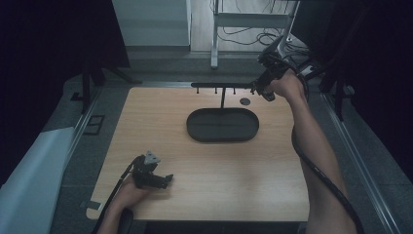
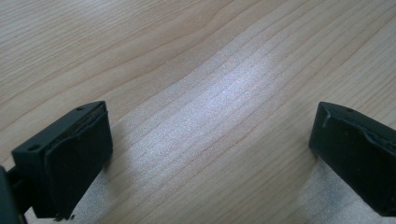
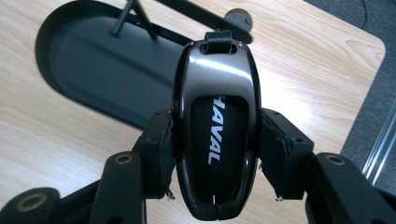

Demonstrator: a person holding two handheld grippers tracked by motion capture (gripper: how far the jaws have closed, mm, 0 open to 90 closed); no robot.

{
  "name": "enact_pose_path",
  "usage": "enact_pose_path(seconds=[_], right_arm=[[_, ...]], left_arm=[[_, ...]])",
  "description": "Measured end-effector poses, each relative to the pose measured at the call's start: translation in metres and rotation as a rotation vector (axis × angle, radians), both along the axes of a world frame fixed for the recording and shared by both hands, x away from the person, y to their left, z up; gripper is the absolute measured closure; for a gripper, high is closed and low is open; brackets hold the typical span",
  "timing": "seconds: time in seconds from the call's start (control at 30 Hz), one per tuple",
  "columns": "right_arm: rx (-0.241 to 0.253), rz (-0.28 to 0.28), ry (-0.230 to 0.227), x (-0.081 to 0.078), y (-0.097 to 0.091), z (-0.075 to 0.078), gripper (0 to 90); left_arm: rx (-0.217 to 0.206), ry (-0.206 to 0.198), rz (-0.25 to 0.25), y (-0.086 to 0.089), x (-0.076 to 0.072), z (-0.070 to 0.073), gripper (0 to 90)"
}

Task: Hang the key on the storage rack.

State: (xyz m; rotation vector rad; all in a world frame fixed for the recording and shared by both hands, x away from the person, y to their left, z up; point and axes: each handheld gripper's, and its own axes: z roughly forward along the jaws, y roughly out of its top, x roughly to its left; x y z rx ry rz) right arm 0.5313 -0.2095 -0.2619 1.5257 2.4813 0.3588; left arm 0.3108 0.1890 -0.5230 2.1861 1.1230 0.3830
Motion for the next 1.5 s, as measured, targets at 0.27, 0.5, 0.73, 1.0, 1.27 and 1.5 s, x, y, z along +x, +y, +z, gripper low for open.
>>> enact_pose_path(seconds=[0.27, 0.5, 0.73, 1.0, 1.27, 1.5], right_arm=[[0.002, -0.063, 0.003, 0.006, -0.021, -0.015, 48.7], [-0.005, -0.102, 0.015, 0.008, -0.037, -0.035, 48.7], [-0.009, -0.108, 0.028, 0.011, -0.041, -0.059, 48.6], [-0.021, -0.094, 0.026, 0.015, -0.031, -0.086, 48.5], [-0.037, -0.064, -0.01, 0.017, -0.02, -0.107, 48.4], [-0.063, -0.038, -0.037, 0.017, -0.013, -0.118, 48.2]], left_arm=[[0.0, 0.003, -0.002, 0.0, 0.0, 0.0, 0.0], [0.001, 0.002, -0.002, 0.0, 0.0, 0.0, 0.0], [-0.001, 0.0, 0.0, 0.0, 0.0, 0.0, 0.0], [0.001, -0.004, -0.002, 0.0, 0.0, 0.0, 0.0], [0.002, -0.004, -0.002, 0.0, 0.0, 0.0, 0.0], [0.003, 0.0, -0.001, 0.0, 0.0, 0.0, 0.0]])
